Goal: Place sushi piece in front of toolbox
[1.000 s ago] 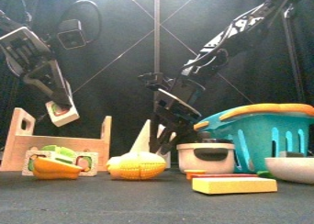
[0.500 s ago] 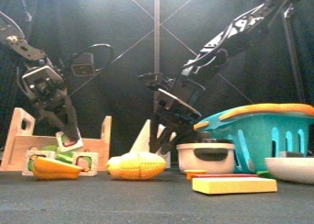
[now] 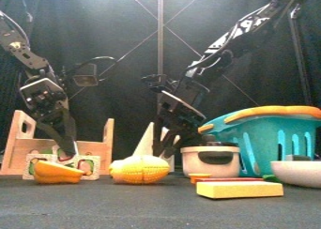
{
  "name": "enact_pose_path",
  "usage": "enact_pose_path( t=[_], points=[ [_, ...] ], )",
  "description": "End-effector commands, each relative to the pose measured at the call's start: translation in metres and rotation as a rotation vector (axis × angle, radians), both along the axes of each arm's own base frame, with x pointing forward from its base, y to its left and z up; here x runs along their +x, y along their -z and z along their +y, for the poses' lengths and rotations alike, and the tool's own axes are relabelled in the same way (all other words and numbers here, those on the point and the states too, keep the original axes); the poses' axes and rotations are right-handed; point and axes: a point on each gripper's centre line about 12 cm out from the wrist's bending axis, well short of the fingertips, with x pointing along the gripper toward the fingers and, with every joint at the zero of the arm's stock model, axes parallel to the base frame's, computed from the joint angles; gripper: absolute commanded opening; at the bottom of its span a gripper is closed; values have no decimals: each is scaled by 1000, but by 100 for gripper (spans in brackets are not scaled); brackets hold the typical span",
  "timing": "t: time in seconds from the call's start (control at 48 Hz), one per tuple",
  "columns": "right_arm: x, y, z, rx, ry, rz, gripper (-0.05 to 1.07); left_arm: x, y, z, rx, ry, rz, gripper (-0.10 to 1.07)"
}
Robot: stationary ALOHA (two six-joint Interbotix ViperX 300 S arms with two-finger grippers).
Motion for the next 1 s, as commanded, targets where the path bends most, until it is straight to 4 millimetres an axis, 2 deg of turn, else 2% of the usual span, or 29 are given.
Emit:
enact_pose_path(
  t=[0.0,0.125,0.333,0.562,0.771,0.979],
  points=[
    [2,-15,0,-4,-3,-37,87,9,-5,2,2,-3,-15,67],
    [2,-14,-1,-4,-2,-35,87,12,-4,2,-6,2,1,74],
    [2,-14,0,-3,-1,-35,87,18,-14,1,-15,12,1,83],
    [0,-12,0,-2,-2,-30,87,20,-37,0,-26,24,-29,83],
    [-1,-11,0,-3,-2,-25,87,9,-57,6,-24,3,-76,83],
    [1,-13,0,-6,-6,-31,87,-2,-56,9,-25,-17,-75,83]
  ],
)
